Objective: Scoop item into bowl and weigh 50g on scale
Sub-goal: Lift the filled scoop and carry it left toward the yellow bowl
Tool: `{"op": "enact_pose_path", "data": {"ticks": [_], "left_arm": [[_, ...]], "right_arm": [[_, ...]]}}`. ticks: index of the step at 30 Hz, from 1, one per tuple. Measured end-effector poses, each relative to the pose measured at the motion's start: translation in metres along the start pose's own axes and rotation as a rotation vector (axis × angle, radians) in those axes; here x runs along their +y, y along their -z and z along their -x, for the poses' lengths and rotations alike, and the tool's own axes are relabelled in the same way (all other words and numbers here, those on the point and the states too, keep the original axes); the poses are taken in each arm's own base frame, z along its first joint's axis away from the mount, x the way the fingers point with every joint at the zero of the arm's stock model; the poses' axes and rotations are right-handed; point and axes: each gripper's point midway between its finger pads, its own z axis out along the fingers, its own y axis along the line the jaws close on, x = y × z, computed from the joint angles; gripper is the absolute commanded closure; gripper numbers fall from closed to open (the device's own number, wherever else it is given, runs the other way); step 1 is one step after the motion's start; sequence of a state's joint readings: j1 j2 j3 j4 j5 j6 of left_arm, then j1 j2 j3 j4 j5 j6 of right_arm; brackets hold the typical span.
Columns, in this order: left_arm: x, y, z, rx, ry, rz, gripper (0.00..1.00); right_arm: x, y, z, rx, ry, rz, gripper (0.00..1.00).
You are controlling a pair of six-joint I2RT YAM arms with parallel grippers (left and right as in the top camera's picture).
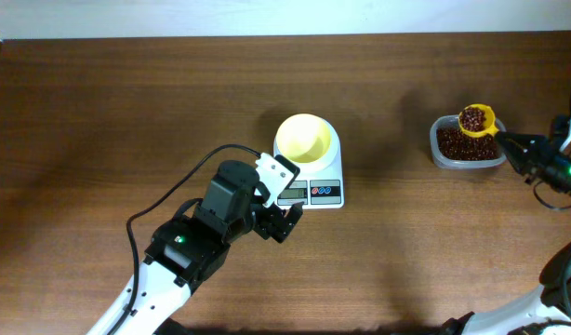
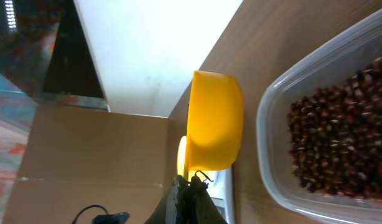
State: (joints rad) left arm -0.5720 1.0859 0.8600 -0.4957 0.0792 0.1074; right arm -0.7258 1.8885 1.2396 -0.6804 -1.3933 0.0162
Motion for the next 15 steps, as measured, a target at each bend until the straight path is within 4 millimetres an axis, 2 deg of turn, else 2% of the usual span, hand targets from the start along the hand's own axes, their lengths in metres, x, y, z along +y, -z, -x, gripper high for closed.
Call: {"op": "enact_pose_path", "data": {"ticks": [6,10,15], "left_arm": [[0.000,0.000,0.000,0.000,0.000,0.000,0.01],[0.000,0.000,0.000,0.001,0.000,0.000,0.01],[0.000,0.000,0.000,0.001,0.000,0.000,0.01]], "right_arm": [[0.015,-0.040,-0.023,0.115,0.010,0.042,0.96],[0.029,-0.077,-0.050,0.231,0.029,0.073,0.96],[0.042,-0.109,-0.079,0.342,0.055,0.100,0.96]]}}
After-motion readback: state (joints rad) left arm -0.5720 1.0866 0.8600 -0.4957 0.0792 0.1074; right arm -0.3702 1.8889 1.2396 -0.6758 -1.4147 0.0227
